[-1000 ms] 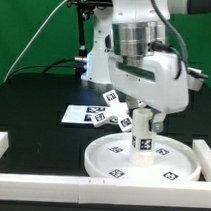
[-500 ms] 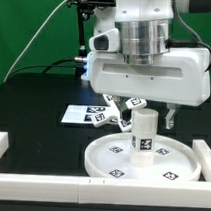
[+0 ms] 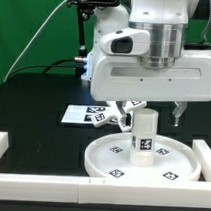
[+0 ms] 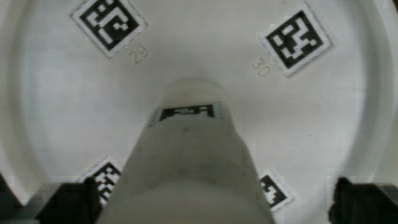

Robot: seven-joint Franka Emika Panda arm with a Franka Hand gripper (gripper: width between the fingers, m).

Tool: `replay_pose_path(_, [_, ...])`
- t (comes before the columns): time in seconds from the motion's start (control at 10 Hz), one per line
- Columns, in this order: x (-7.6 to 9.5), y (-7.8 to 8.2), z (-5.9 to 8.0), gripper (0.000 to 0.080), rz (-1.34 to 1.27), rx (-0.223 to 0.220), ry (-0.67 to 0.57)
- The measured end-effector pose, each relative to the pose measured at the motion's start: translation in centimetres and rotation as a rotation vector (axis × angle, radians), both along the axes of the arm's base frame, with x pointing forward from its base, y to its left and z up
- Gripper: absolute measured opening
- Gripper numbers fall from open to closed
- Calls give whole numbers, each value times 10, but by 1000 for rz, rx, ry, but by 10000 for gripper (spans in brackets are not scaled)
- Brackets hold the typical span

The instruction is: Assemble round table

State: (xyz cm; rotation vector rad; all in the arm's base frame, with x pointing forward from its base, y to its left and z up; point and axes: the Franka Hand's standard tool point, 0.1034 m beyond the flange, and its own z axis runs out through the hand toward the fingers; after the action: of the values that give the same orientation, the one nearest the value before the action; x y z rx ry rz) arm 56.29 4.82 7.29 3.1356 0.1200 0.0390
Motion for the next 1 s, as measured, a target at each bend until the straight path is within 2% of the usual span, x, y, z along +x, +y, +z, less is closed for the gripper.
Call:
replay_pose_path(0.1, [0,0,0,553,-25,1,0])
replay_pose_path(0.2, [0,-4,0,553,-30,-3,-1])
replay_pose_path(0.3, [0,-5,0,402,-58,-2,0])
replay_pose_path(0.5, [0,-5,0,403,-192,3,-1])
replay_pose_path(1.0, [2,-7,0,403,-763,28,-31])
